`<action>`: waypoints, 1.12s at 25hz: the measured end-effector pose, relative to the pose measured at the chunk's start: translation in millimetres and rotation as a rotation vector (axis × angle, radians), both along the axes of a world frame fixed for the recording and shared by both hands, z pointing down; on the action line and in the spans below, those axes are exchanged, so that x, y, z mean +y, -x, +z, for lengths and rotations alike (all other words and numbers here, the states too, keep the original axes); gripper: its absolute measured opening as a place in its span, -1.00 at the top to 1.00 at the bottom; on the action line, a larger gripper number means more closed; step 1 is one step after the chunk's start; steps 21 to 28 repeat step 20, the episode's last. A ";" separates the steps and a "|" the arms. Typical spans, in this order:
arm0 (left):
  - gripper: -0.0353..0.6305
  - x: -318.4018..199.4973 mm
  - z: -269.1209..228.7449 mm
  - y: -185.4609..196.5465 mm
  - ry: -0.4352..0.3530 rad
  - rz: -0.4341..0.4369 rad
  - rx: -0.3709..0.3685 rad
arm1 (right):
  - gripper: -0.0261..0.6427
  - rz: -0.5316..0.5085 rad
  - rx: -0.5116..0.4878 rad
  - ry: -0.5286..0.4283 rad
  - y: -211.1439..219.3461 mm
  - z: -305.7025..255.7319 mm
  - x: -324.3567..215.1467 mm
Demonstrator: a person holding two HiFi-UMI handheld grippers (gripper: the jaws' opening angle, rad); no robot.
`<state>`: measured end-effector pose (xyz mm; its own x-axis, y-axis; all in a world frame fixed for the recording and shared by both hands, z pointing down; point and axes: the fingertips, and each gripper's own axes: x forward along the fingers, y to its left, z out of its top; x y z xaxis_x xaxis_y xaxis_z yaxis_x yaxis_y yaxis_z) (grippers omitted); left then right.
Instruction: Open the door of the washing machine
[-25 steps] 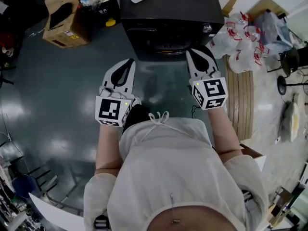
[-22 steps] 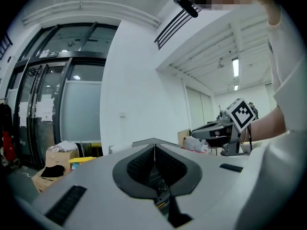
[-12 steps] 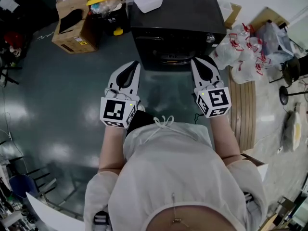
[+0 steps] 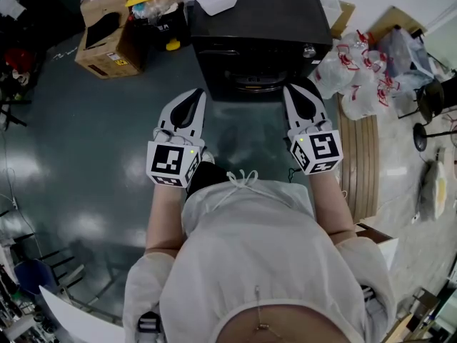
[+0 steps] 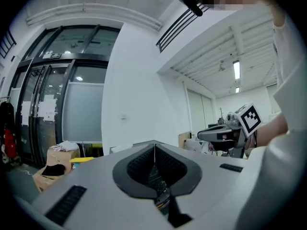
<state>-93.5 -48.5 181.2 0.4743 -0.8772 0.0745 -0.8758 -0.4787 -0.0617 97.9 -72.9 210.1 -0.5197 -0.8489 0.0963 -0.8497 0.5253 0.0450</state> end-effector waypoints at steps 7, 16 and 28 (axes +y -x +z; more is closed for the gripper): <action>0.82 4.1 2.5 -8.1 0.015 0.023 0.001 | 0.92 0.018 -0.002 0.001 -8.0 -0.7 8.1; 0.82 4.7 1.9 -16.2 0.008 0.024 -0.010 | 0.92 0.037 -0.009 -0.001 -15.4 -0.8 10.3; 0.82 4.5 2.7 -18.2 0.009 0.021 -0.009 | 0.92 0.062 -0.018 -0.008 -18.3 -2.5 6.6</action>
